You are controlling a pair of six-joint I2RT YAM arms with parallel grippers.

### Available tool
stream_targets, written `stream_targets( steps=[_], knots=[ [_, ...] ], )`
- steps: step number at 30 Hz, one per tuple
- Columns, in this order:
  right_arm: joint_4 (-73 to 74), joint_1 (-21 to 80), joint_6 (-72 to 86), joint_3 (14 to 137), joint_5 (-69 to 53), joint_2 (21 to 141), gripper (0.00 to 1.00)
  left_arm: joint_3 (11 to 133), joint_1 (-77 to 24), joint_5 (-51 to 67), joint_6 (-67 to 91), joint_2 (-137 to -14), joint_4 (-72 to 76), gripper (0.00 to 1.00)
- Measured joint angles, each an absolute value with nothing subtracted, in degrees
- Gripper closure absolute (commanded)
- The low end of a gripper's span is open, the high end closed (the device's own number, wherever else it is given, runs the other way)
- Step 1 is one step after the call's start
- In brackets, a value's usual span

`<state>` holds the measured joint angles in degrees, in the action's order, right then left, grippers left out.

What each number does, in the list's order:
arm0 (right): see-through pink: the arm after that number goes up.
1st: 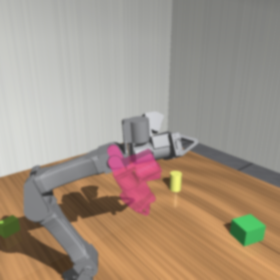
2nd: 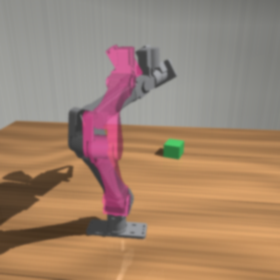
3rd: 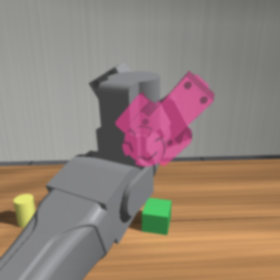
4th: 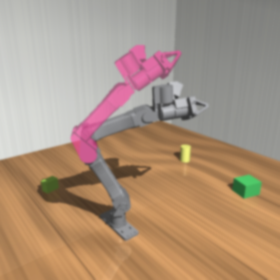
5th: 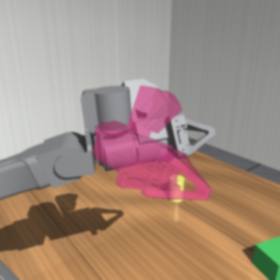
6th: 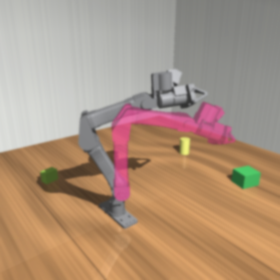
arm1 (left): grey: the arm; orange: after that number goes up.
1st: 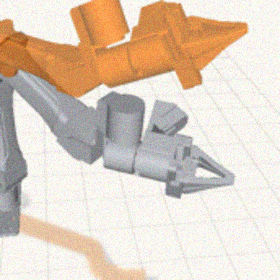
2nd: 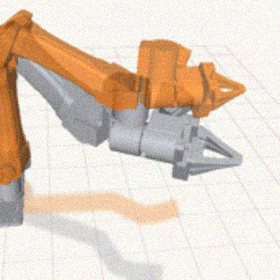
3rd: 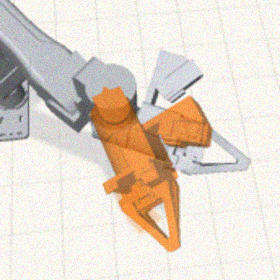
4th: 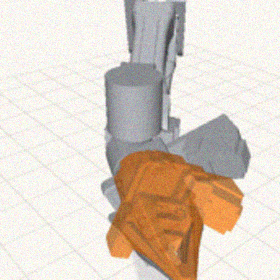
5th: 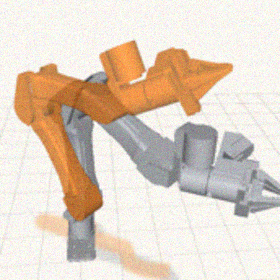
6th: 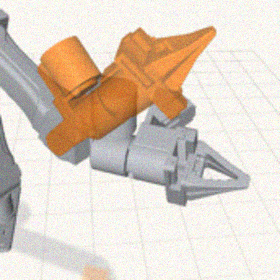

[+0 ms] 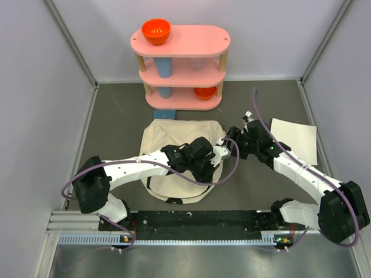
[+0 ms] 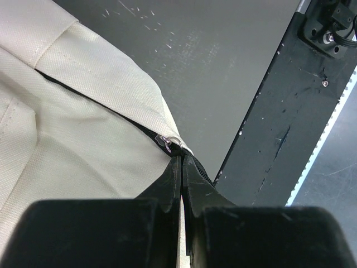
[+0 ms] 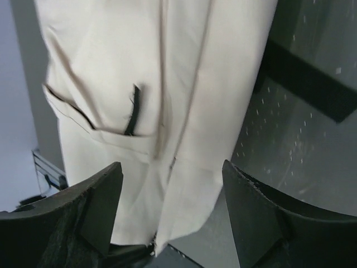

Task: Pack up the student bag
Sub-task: Zip the student bag at the center of the board.

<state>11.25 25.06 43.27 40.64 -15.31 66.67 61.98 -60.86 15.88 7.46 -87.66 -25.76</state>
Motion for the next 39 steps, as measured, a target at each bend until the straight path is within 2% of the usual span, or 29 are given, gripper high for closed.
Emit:
stream_targets(
  steps=[6, 18, 21, 24, 25, 27, 28, 39],
  knots=[
    [19.77, 30.2, 42.83, 40.64, -13.91, 68.53, 0.3, 62.24, -60.97, 15.05, 7.46, -87.66, -25.78, 1.0],
    [22.5, 37.47, 43.07, 45.08, -11.64, 75.94, 0.36, 62.24, -61.45, 14.0, 7.46, -87.66, -25.74, 1.0],
    [22.94, 38.89, 43.09, 46.52, -10.11, 77.6, 0.45, 62.24, -61.69, 13.76, 7.44, -87.66, -25.71, 1.0],
    [24.12, 40.03, 42.92, 48.14, -8.36, 80.34, 0.61, 62.24, -61.82, 13.32, 7.44, -87.66, -25.63, 1.0],
    [24.51, 40.4, 42.89, 48.47, -7.44, 81.03, 0.77, 62.24, -61.87, 13.06, 7.46, -87.66, -25.61, 1.0],
    [25.39, 40.77, 42.46, 48.88, -5.76, 81.82, 0.95, 62.24, -61.91, 12.71, 7.46, -87.66, -25.56, 1.0],
    [25.45, 40.8, 42.48, 49.08, -5.45, 81.95, 1.0, 62.24, -62.0, 12.47, 7.44, -87.66, -25.47, 1.0],
    [27.66, 40.1, 44.38, 51.48, -2.83, 82.08, 1.0, 62.24, -62.57, 10.11, 6.87, -86.72, -25.36, 1.0]
  ],
)
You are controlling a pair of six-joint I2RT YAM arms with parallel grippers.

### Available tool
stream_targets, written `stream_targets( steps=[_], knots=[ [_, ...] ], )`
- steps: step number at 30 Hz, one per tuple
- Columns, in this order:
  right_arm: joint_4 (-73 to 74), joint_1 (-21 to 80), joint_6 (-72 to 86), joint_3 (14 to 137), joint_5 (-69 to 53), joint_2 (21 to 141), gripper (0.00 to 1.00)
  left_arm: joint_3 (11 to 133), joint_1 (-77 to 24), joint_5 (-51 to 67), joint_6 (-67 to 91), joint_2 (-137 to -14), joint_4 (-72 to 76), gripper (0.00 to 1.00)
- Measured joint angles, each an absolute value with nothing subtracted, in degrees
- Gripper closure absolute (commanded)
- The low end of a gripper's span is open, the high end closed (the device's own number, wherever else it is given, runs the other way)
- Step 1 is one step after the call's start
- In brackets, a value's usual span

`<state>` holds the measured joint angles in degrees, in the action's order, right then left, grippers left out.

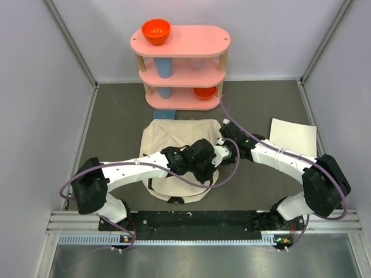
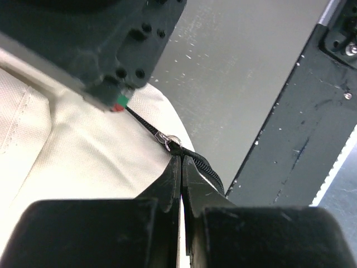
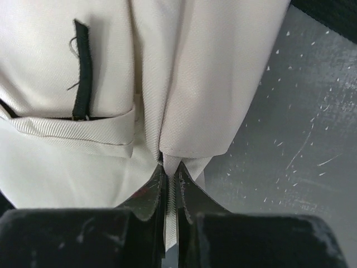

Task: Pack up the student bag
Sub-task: Zip the student bag at the center of the board.

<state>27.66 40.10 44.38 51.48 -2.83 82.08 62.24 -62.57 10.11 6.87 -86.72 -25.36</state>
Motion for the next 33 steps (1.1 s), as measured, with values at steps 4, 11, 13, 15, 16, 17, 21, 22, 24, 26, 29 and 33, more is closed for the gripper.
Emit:
stream_targets(
  steps=[4, 11, 13, 15, 16, 17, 21, 22, 24, 26, 29, 33],
  knots=[
    [24.49, 35.83, 47.7, 50.09, -7.62, 81.93, 1.0, 62.24, -63.51, 6.68, 6.98, -86.61, -24.95, 1.0],
    [19.92, 32.75, 51.33, 47.99, -12.78, 81.8, 1.0, 62.24, -66.48, -0.58, 8.64, -85.47, -25.63, 1.0],
    [19.33, 32.58, 52.07, 47.99, -13.15, 81.8, 1.0, 62.24, -67.07, -2.22, 9.28, -85.14, -26.11, 1.0],
    [18.85, 31.92, 52.88, 47.88, -14.02, 81.78, 1.0, 62.24, -67.53, -3.92, 9.87, -84.71, -26.39, 1.0],
    [18.11, 31.31, 53.54, 47.46, -14.63, 81.76, 1.0, 62.26, -67.66, -4.45, 10.07, -84.47, -26.63, 1.0],
    [17.5, 30.83, 54.0, 47.13, -15.14, 81.73, 1.0, 62.48, -67.83, -4.99, 10.48, -84.2, -27.27, 1.0],
    [15.53, 29.3, 55.66, 46.11, -16.78, 80.95, 1.0, 64.42, -68.29, -5.76, 10.83, -83.74, -29.26, 1.0],
    [15.38, 29.06, 55.79, 46.09, -17.19, 80.6, 1.0, 65.01, -68.34, -5.8, 10.85, -83.68, -29.71, 1.0],
    [14.92, 28.64, 56.07, 46.09, -18.0, 79.92, 1.0, 65.47, -68.49, -5.93, 11.33, -83.31, -30.2, 1.0],
    [14.61, 28.45, 56.23, 46.09, -18.7, 79.66, 1.0, 65.45, -69.12, -6.55, 12.12, -82.72, -30.55, 1.0],
    [14.59, 28.25, 56.34, 46.09, -19.64, 79.66, 1.0, 64.95, -71.07, -8.32, 13.5, -81.84, -30.79, 1.0],
    [14.59, 28.01, 56.64, 46.09, -20.14, 79.64, 1.0, 64.88, -73.17, -10.7, 15.4, -81.78, -32.14, 1.0]
  ],
)
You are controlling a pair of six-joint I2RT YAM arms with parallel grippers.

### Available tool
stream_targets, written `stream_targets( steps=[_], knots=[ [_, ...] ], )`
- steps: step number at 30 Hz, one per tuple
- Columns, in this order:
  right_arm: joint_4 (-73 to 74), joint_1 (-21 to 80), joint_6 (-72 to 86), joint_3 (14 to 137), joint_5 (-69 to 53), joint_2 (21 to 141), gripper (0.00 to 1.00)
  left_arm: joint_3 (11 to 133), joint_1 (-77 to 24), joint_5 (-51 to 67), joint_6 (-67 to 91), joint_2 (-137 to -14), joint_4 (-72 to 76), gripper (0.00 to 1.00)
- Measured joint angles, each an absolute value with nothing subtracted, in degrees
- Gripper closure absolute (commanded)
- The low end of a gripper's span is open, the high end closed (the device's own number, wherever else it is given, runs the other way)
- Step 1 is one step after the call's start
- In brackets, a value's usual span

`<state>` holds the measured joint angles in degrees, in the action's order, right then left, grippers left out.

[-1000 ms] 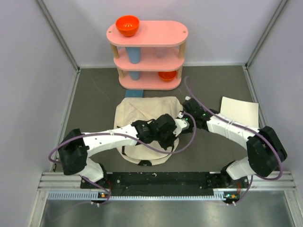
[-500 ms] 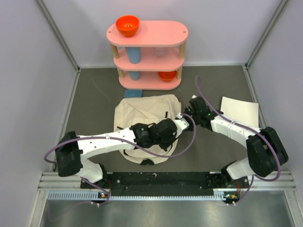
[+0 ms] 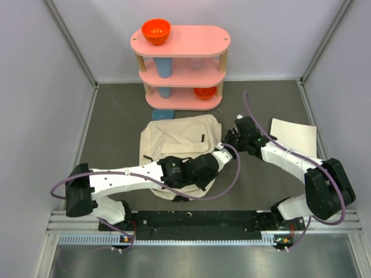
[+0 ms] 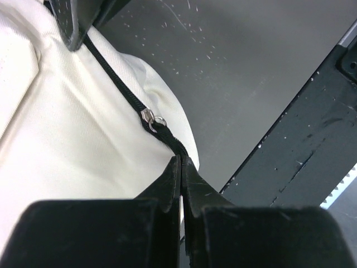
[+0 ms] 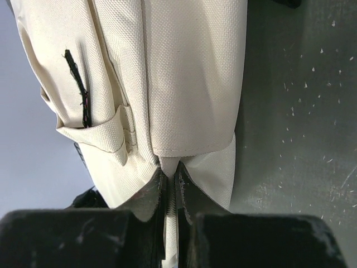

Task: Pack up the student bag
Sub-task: Zip the student bag at the center of the board.

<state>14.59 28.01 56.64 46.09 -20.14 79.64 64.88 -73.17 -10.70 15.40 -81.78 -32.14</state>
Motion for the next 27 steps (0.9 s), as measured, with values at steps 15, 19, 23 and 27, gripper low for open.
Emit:
stream_targets(
  steps=[15, 19, 23, 27],
  knots=[
    [6.79, 21.54, 56.1, 46.02, -13.19, 79.77, 0.77, 62.57, -80.01, -10.59, 25.04, -76.71, -45.54, 1.0],
    [5.28, 21.34, 54.08, 43.35, -11.94, 77.71, 0.27, 62.19, -79.05, -11.73, 28.21, -76.62, -42.89, 0.47],
    [8.38, 21.1, 50.81, 42.35, -7.79, 72.97, 0.15, 57.32, -75.88, -11.35, 33.28, -74.22, -35.53, 0.17],
    [11.09, 19.7, 47.4, 42.26, -4.71, 66.7, 0.16, 51.68, -70.46, -10.9, 35.97, -70.0, -31.51, 0.16]
  ],
)
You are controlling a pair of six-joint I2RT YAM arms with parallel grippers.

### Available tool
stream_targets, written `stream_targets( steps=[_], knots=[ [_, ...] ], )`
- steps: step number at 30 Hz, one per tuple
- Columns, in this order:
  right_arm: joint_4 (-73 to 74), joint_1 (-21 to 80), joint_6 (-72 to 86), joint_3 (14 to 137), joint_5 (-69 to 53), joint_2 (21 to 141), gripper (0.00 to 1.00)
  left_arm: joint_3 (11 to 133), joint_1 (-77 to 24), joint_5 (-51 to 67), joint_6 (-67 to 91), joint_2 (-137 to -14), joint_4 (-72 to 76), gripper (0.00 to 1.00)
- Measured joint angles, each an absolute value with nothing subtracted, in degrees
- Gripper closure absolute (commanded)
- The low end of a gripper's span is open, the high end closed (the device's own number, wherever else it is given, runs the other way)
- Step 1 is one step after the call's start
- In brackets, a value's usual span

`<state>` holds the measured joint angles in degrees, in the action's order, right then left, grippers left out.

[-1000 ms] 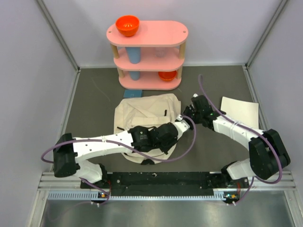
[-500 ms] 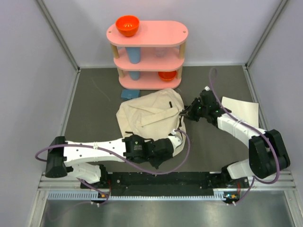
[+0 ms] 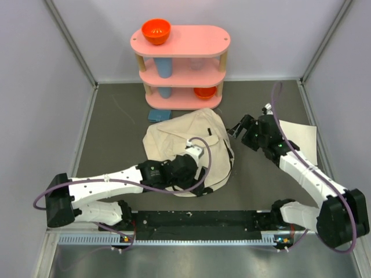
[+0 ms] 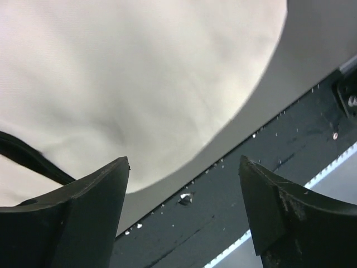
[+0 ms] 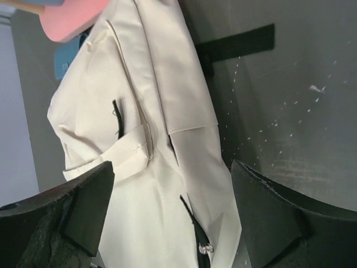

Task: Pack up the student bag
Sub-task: Zip the student bag at the center of the board.

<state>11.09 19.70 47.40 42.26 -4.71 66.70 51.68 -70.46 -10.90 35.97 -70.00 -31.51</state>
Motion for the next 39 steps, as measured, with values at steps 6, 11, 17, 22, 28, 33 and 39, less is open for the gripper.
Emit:
stream_targets(
  steps=[6, 11, 17, 22, 28, 33, 39],
  knots=[
    [12.86, 18.98, 42.39, 42.04, -5.93, 62.65, 0.39, 48.8, -64.07, -8.75, 38.37, -66.98, -27.33, 0.14],
    [17.28, 20.03, 36.84, 42.46, -9.89, 62.78, 0.43, 44.58, -63.86, -8.34, 43.13, -64.03, -27.27, 0.13],
    [20.8, 24.03, 31.46, 44.01, -10.28, 64.4, 0.45, 41.32, -61.82, -11.14, 46.92, -58.3, -29.39, 0.11],
    [22.52, 26.83, 28.99, 45.43, -8.19, 68.2, 0.56, 41.01, -60.16, -13.08, 48.01, -54.87, -30.22, 0.11],
    [24.03, 28.1, 27.16, 45.89, -5.34, 70.7, 0.92, 39.7, -59.44, -13.58, 48.34, -54.85, -31.11, 0.11],
    [24.75, 28.12, 26.61, 45.89, -3.84, 70.7, 1.0, 39.2, -59.2, -13.58, 48.29, -54.85, -31.48, 0.11],
    [25.06, 28.12, 26.76, 45.82, -3.46, 70.24, 1.0, 38.98, -59.0, -11.03, 48.31, -54.83, -30.63, 0.1]
  ],
)
